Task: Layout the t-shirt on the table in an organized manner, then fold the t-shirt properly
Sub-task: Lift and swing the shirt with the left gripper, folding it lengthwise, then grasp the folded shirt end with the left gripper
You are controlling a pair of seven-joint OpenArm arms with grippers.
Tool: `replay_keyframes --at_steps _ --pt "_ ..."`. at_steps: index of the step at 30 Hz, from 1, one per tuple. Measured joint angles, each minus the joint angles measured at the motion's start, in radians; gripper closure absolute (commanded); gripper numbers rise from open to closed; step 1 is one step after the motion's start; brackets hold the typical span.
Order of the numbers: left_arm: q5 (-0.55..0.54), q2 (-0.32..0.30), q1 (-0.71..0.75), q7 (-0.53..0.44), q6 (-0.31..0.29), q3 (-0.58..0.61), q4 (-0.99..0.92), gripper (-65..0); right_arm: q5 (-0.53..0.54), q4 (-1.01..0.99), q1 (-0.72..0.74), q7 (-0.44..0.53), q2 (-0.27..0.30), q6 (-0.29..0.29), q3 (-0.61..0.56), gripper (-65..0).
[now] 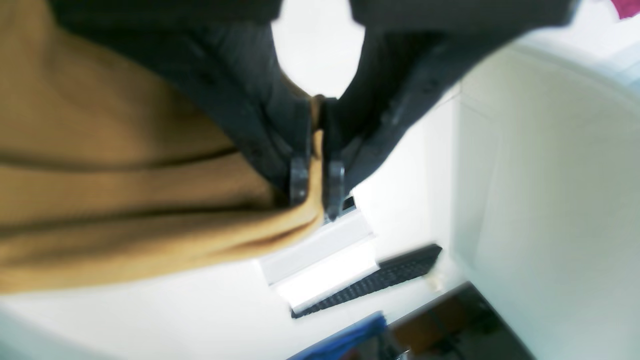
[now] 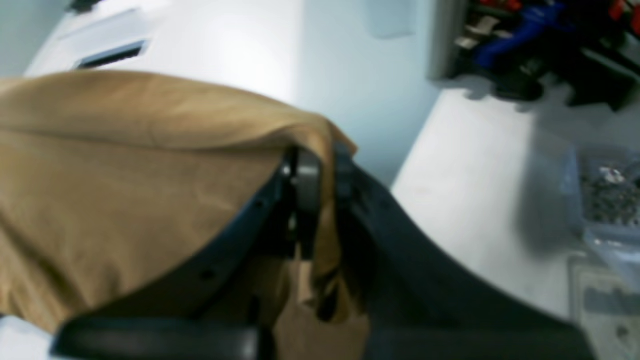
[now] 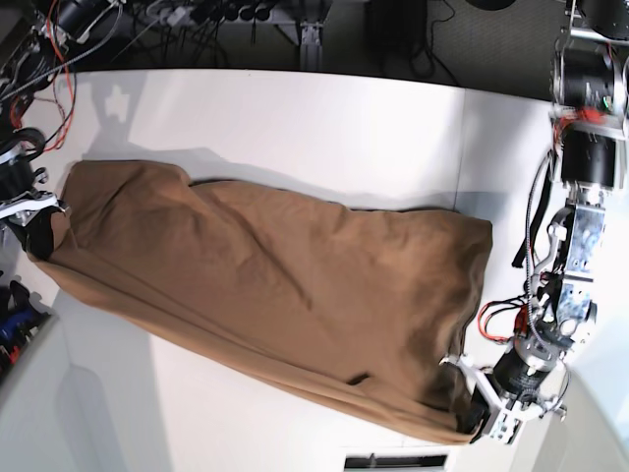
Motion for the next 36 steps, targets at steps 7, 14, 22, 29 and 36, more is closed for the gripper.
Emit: replay_keyframes --at_steps 7,14,22,29,36 --pt "0.052 0.107 -0.176 -0.071 -0.005 0.081 -0.35 0.0 -0.078 -0.135 0.096 -0.001 0.004 -0.007 0.002 -7.8" --pt "0.036 0.137 -0.194 -0.041 -0.021 0.079 -0.417 -31.5 -0.045 -0.142 0.09 0.003 0.012 -0.024 0.008 -44.7" --pt "-0.164 0.121 -0.195 0.18 -0.138 0.079 -0.357 -31.6 0.022 -0.122 0.087 -0.087 0.009 -0.024 0.008 -44.7" --pt "-0.364 -0.067 -0.086 0.311 -0.152 0.077 -0.093 -31.6 0.058 -0.014 -0.055 -0.11 0.01 -0.022 0.007 -44.7" --pt "-0.365 -0.164 0.159 0.302 -0.159 0.071 -0.051 -31.6 0.057 -0.019 -0.216 -0.063 0.006 -0.025 0.006 -44.7"
